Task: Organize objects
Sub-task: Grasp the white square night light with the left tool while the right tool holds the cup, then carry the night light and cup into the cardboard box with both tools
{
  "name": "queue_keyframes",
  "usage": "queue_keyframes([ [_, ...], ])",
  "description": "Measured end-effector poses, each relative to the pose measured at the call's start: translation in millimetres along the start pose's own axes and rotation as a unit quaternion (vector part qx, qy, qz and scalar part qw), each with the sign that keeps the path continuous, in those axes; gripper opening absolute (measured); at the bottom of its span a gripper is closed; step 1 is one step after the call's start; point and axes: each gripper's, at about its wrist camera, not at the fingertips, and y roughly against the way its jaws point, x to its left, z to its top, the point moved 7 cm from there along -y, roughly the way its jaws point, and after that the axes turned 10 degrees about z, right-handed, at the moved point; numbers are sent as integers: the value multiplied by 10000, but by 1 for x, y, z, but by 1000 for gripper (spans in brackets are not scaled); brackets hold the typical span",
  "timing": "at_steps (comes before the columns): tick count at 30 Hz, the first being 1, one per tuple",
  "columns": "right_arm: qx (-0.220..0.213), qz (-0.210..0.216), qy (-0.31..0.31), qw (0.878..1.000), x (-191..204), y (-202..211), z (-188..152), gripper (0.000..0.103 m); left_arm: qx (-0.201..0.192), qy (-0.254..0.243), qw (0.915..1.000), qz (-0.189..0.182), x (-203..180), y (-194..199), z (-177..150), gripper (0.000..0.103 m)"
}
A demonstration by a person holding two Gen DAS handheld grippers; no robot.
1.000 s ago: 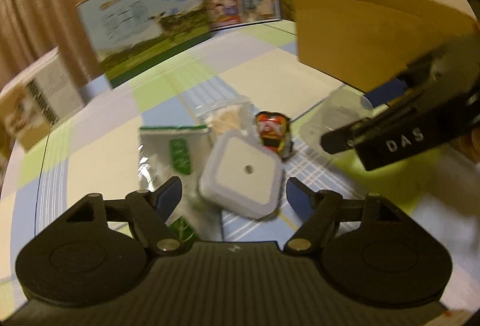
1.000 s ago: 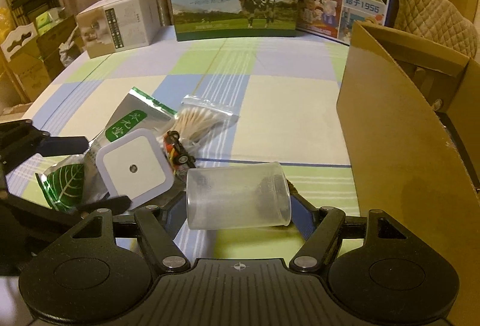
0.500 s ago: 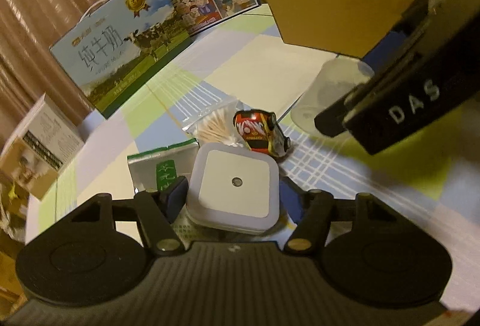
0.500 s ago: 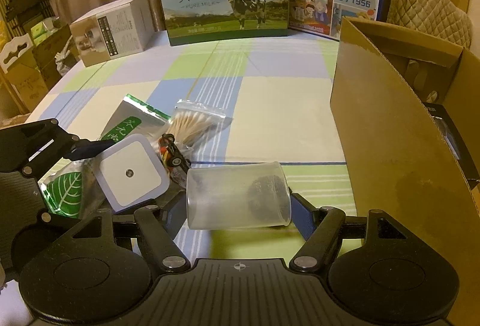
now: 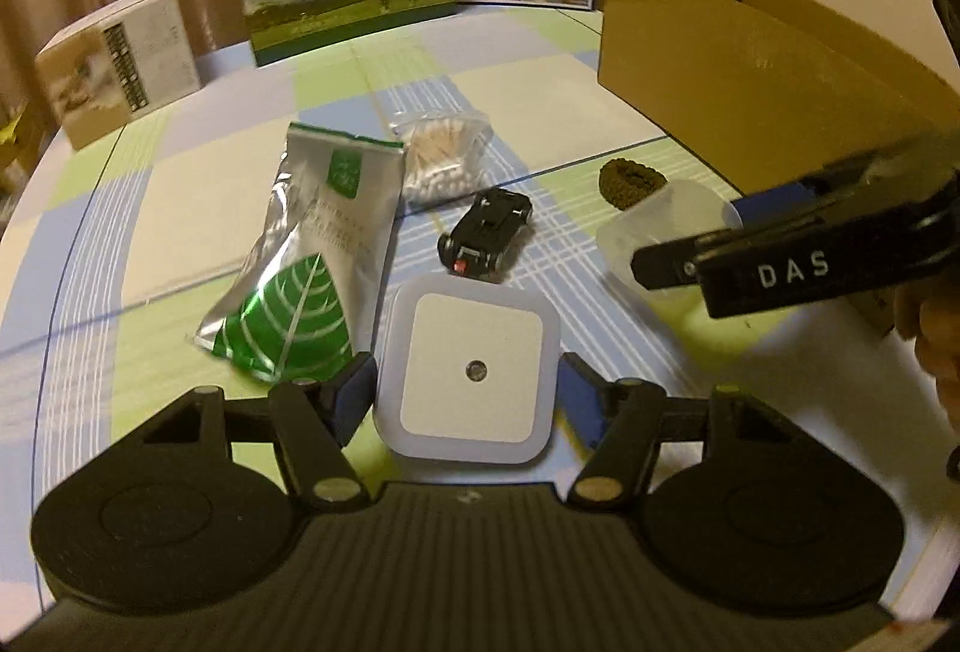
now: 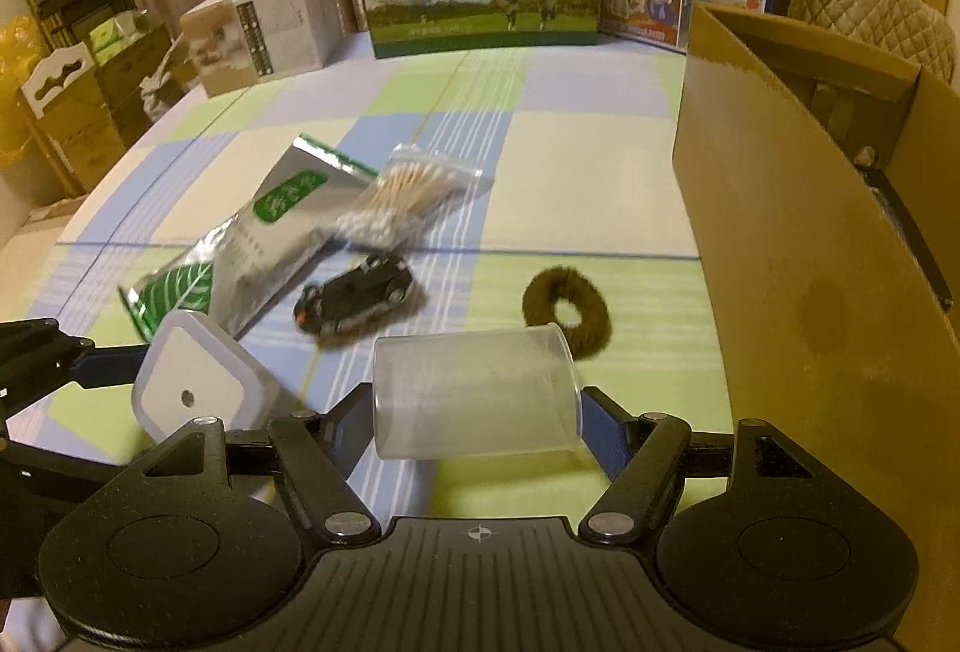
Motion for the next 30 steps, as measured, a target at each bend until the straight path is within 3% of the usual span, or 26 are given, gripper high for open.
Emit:
queue_keyframes([
  [6, 8, 4, -61, 10000, 2, -3, 1, 69, -160, -21, 9999, 37, -3, -1, 3, 62],
  [19, -25, 62, -83, 9999, 4, -6, 2, 69, -122, -103, 9998, 138, -5, -7, 2, 60],
  [25, -219, 94, -140, 9996, 4, 6, 6, 69, -147, 119, 9997, 185, 3, 3, 6, 60],
  [30, -353, 108, -125, 9992, 17, 33, 0, 69, -143, 646, 9975, 257, 12, 30, 14, 60],
])
